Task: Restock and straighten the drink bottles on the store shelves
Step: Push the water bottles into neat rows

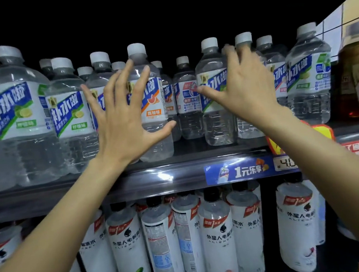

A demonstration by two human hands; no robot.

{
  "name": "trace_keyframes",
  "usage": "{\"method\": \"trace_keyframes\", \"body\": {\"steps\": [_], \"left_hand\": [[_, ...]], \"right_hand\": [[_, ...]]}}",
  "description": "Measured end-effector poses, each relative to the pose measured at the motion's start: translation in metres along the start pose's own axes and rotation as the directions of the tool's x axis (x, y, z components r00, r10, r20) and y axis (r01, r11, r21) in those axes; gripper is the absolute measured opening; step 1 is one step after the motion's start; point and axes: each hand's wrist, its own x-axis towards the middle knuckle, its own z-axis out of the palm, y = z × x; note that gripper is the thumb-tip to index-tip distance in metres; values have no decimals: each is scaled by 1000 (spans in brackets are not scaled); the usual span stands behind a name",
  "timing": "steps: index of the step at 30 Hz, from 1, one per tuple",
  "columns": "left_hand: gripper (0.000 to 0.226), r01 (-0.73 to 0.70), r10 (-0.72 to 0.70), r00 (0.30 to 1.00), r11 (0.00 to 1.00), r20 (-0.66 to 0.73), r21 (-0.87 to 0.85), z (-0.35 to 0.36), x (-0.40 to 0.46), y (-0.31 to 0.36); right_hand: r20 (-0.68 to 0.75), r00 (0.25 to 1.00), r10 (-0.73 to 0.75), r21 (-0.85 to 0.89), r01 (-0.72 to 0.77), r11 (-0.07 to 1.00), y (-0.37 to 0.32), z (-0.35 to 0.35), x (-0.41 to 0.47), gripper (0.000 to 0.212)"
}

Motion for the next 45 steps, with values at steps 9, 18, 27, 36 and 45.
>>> {"method": "trace_keyframes", "body": {"steps": [9, 18, 27, 36, 45], "left_hand": [[98, -3, 3, 1000, 1000, -1, 10, 0, -2, 0], [97, -5, 5, 1000, 1000, -10, 23, 1, -1, 0], [98, -11, 12, 1000, 1000, -8, 13, 2, -2, -1], [98, -14, 14, 1000, 1000, -12, -14, 2, -2, 1], [97, -18, 18, 1000, 1000, -22, -2, 2, -2, 0]], "right_hand": [[106, 992, -73, 325, 34, 945, -28, 6, -1, 70], [458, 882, 114, 772, -458, 440, -42, 17, -18, 76], [644, 764, -24, 761, -644, -82, -48, 16, -19, 62], [584, 811, 34, 784, -575, 237, -63, 43, -12, 58], [643, 765, -35, 762, -635, 129, -78, 39, -9, 53]]}}
